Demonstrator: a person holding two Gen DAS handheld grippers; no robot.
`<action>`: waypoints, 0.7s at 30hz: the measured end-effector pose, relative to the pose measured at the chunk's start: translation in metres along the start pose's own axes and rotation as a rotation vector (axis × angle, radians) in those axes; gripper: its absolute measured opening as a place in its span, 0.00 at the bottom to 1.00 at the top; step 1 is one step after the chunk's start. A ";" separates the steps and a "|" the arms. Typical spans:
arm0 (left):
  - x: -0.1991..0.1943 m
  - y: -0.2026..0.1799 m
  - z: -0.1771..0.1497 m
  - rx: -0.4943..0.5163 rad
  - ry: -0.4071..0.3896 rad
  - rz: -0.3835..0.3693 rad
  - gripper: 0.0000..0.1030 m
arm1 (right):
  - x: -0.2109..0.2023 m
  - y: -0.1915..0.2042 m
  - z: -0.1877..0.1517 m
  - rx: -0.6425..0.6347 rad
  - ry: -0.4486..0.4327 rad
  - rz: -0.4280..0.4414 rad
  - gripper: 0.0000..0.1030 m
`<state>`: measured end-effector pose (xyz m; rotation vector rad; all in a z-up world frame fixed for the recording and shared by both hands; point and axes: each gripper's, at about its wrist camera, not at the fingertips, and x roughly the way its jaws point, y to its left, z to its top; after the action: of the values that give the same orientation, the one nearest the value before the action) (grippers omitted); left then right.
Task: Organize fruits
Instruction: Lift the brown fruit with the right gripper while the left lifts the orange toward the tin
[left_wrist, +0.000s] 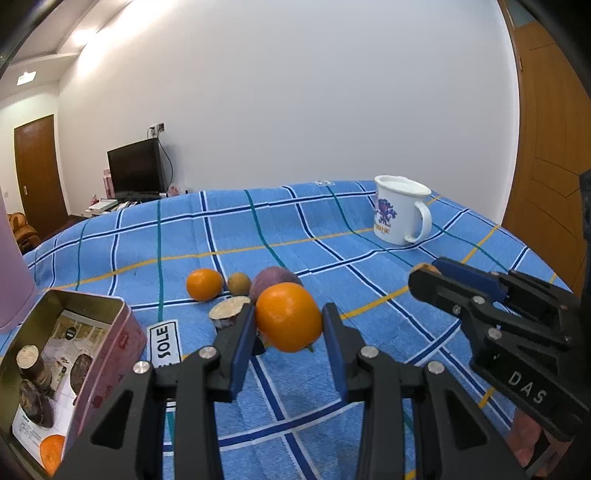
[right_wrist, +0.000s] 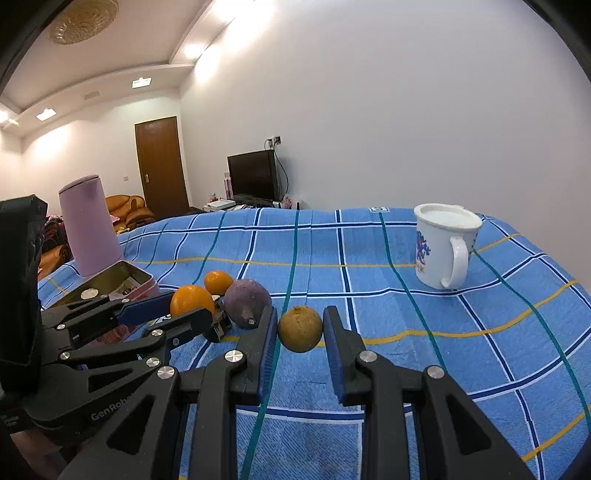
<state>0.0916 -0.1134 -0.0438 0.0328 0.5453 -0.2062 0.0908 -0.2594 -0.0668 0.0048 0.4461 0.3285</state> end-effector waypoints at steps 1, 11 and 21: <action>-0.001 0.000 0.000 0.003 -0.003 0.001 0.37 | -0.001 0.000 0.000 -0.001 -0.004 -0.001 0.26; -0.008 0.000 -0.001 0.003 -0.035 0.012 0.37 | -0.008 0.003 0.000 -0.011 -0.043 -0.003 0.26; -0.017 0.006 -0.003 -0.005 -0.057 0.032 0.37 | -0.010 0.010 0.000 -0.021 -0.062 0.015 0.26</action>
<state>0.0775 -0.1044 -0.0378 0.0304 0.4879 -0.1738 0.0790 -0.2530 -0.0617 -0.0018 0.3809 0.3471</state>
